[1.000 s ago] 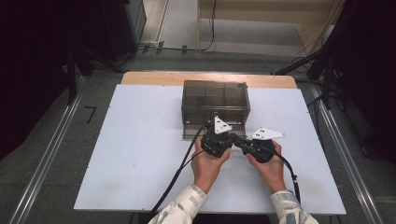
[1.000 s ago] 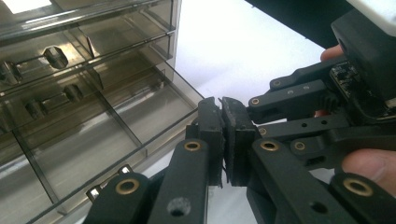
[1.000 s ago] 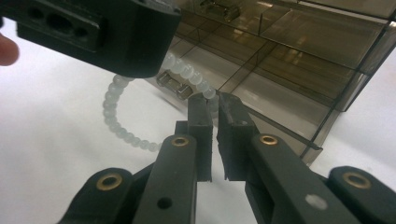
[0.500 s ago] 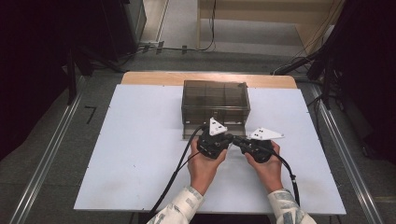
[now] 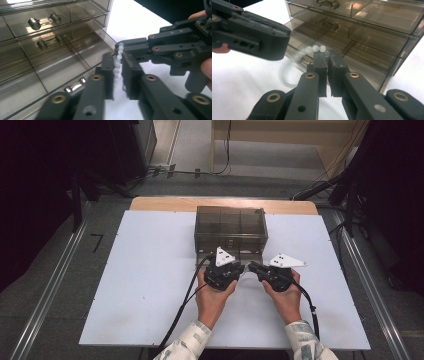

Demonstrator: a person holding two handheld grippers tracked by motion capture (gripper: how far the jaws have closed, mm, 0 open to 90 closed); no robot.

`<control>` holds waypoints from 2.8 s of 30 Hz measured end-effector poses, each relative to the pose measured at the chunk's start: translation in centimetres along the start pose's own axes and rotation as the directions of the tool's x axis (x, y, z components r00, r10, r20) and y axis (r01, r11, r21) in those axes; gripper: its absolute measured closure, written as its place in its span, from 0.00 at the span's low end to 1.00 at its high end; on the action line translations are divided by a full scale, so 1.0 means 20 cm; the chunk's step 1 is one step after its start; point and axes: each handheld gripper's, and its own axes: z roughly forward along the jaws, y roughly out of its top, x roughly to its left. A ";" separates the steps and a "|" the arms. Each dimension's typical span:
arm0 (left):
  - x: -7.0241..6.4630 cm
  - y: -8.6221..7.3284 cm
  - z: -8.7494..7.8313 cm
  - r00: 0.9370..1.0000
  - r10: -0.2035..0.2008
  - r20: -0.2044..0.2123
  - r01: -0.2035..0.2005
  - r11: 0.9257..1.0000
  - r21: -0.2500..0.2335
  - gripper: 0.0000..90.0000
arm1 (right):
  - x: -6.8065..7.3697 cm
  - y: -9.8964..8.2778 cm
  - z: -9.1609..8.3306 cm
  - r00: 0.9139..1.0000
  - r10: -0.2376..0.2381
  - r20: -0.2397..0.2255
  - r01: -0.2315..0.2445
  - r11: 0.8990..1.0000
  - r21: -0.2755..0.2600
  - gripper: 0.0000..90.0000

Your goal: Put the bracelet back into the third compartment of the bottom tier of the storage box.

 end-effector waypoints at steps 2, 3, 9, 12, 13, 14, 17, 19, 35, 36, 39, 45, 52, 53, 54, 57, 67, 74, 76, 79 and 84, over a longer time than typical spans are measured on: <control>0.00 0.00 0.00 1.000 0.001 -0.016 -0.001 1.000 -0.016 0.76 | -0.01 0.00 0.00 1.000 0.004 0.002 -0.004 1.000 -0.002 0.93; 0.00 -0.01 0.00 0.999 0.004 -0.033 -0.004 1.000 -0.022 0.68 | -0.01 0.00 -0.01 1.000 0.005 0.001 -0.005 1.000 -0.001 0.93; 0.04 -0.03 -0.02 0.997 -0.003 -0.081 0.000 0.999 -0.032 0.48 | -0.02 0.01 -0.02 1.000 0.008 0.001 -0.008 1.000 -0.003 0.93; 0.06 -0.04 -0.03 0.994 0.002 -0.111 -0.006 0.999 -0.032 0.42 | -0.02 0.01 -0.02 1.000 0.013 0.003 -0.013 1.000 -0.003 0.93; 0.07 -0.04 -0.03 0.993 0.002 -0.121 -0.005 1.000 -0.030 0.39 | -0.03 0.01 -0.02 1.000 0.014 0.004 -0.014 1.000 -0.006 0.93; 0.07 -0.04 -0.03 0.993 0.001 -0.121 -0.004 1.000 -0.026 0.36 | -0.03 0.01 -0.02 1.000 0.017 0.004 -0.017 1.000 -0.007 0.93; 0.09 -0.05 -0.04 0.991 -0.003 -0.133 -0.002 0.999 -0.041 0.31 | -0.03 0.01 -0.02 1.000 0.022 0.007 -0.022 1.000 -0.015 0.93; 0.09 -0.05 -0.05 0.990 -0.001 -0.141 -0.005 0.999 -0.045 0.28 | -0.04 0.02 -0.02 1.000 0.026 0.009 -0.026 1.000 -0.017 0.93; 0.26 -0.13 -0.14 0.980 -0.032 -0.198 0.024 0.999 -0.042 0.21 | -0.11 0.05 -0.05 0.996 0.074 0.054 -0.071 0.996 -0.058 0.93; 0.27 -0.13 -0.15 0.978 -0.031 -0.204 0.023 0.999 -0.039 0.21 | -0.11 0.05 -0.04 0.995 0.076 0.061 -0.072 0.996 -0.058 0.93; 0.31 -0.15 -0.17 0.975 -0.037 -0.220 0.028 0.999 -0.043 0.21 | -0.13 0.05 -0.03 0.993 0.087 0.081 -0.082 0.995 -0.059 0.93; 0.37 -0.19 -0.22 0.970 -0.047 -0.240 0.037 0.998 -0.045 0.21 | -0.16 0.05 -0.02 0.985 0.116 0.125 -0.105 0.990 -0.098 0.93; 0.45 -0.23 -0.30 0.961 -0.056 -0.270 0.044 0.998 -0.050 0.20 | -0.19 0.02 0.03 0.981 0.119 0.156 -0.115 0.993 -0.033 0.93; 0.46 -0.24 -0.31 0.961 -0.053 -0.273 0.041 0.998 -0.050 0.20 | -0.19 0.02 0.03 0.981 0.115 0.155 -0.112 0.993 -0.029 0.93; 0.47 -0.24 -0.33 0.958 -0.049 -0.281 0.037 0.998 -0.048 0.20 | -0.19 0.02 0.04 0.982 0.108 0.153 -0.106 0.994 -0.027 0.93; 0.50 -0.27 -0.36 0.954 -0.056 -0.294 0.046 0.998 -0.043 0.20 | -0.18 0.02 0.06 0.984 0.092 0.155 -0.092 0.996 -0.010 0.93; 0.59 -0.31 -0.44 0.943 -0.095 -0.319 0.083 0.995 -0.051 0.16 | -0.19 -0.01 0.12 0.981 0.091 0.172 -0.100 0.994 0.043 0.93; 0.64 -0.33 -0.51 0.938 -0.098 -0.332 0.085 0.995 -0.052 0.15 | -0.19 -0.02 0.14 0.981 0.086 0.176 -0.096 0.994 0.048 0.90; 0.65 -0.34 -0.53 0.936 -0.098 -0.339 0.086 0.995 -0.050 0.15 | -0.19 -0.02 0.14 0.983 0.085 0.164 -0.094 0.994 0.048 0.85; 0.68 -0.35 -0.56 0.932 -0.099 -0.348 0.089 0.995 -0.045 0.15 | -0.18 -0.02 0.15 0.983 0.084 0.163 -0.091 0.995 0.035 0.75; 0.72 -0.38 -0.61 0.924 -0.108 -0.368 0.098 0.994 -0.047 0.15 | -0.19 -0.02 0.14 0.985 0.088 0.151 -0.093 0.995 0.022 0.65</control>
